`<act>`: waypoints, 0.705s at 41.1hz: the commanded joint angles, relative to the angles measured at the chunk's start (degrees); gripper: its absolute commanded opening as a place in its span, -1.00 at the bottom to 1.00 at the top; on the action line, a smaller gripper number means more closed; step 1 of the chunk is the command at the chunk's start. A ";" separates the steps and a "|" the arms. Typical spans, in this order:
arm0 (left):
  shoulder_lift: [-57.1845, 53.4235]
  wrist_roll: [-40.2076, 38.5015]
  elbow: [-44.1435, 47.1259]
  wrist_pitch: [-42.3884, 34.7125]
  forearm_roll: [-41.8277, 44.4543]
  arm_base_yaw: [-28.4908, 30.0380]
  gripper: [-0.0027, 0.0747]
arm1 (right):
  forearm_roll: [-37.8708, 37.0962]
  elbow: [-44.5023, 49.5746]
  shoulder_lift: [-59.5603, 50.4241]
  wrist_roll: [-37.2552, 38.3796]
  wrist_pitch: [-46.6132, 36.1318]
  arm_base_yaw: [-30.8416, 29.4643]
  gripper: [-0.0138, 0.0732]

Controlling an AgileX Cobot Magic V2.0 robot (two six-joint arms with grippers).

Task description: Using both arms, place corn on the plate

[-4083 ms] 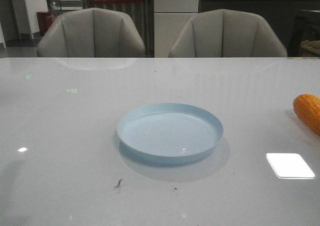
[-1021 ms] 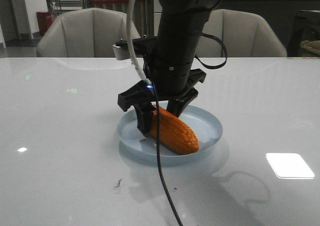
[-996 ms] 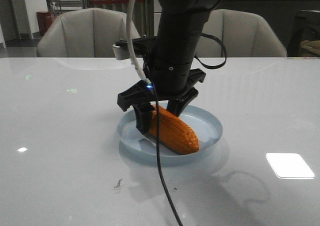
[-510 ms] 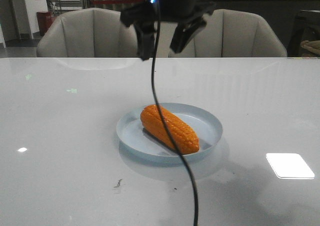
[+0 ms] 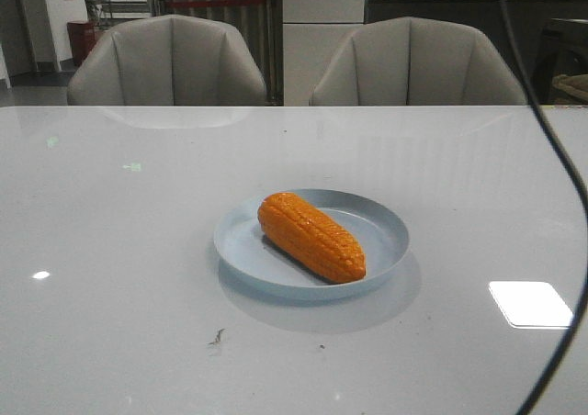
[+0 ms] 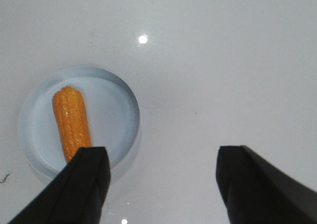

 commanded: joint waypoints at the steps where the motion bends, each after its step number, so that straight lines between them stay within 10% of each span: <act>1: -0.72 -0.62 -1.51 -2.27 -0.49 0.04 0.16 | -0.25 7.86 -10.21 1.70 -6.84 -3.47 0.61; 16: -0.72 -0.62 -1.51 -1.40 -0.49 0.04 0.16 | -0.05 32.77 -31.66 4.38 -8.73 -7.71 0.61; 29: -0.72 -0.62 -1.51 -1.62 -0.49 0.04 0.16 | -0.05 35.54 -37.97 6.01 -8.80 -7.71 0.61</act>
